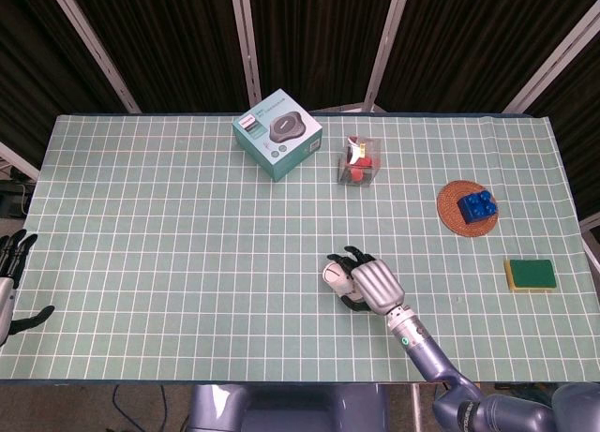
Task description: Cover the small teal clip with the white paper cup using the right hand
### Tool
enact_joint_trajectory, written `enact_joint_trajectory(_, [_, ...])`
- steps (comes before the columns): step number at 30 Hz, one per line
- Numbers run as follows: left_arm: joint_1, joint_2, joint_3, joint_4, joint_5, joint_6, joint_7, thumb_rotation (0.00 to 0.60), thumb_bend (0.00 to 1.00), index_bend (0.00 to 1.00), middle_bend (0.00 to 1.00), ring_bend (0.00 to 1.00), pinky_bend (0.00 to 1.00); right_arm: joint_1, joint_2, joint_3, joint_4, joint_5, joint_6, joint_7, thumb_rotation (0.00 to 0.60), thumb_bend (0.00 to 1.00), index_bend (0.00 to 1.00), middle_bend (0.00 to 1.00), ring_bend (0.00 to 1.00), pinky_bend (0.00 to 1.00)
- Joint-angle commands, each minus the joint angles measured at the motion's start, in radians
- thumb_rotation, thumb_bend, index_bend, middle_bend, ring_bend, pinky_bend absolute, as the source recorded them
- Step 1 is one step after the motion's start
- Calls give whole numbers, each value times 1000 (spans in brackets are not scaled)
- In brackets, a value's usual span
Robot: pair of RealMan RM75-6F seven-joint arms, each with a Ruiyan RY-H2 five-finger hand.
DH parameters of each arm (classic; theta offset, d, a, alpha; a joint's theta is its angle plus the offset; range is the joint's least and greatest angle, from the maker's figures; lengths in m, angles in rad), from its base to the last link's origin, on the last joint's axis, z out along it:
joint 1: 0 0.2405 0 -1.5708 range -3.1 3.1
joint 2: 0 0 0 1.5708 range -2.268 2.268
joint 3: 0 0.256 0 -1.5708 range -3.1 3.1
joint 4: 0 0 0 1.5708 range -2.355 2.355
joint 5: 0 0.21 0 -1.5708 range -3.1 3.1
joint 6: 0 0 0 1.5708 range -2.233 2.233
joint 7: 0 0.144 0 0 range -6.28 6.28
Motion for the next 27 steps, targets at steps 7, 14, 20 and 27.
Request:
enact_joint_trajectory(7, [-2,-5,0,0,-4,-3,12,600,0,0,0,0,0,-13,35,-38,-25,-23,-11,40,600,186,104,216,45,242])
enact_joint_trajectory(14, [-3,-6,0,-1,-6,-4,14,600,0,0,0,0,0,-30,55,-73,-59,-54,3,39,600,182,81,188,34,223])
enact_joint_trajectory(20, [0,-1,1,-6,-3,0,10,600,0,0,0,0,0,-47,64,-83,-87,-56,15,11,600,179,15,71,0,174])
enact_joint_trajectory(27, [2,3,3,-8,3,3,2,600,0,0,0,0,0,-61,84,-81,-108,-54,29,10,600,177,0,0,0,55])
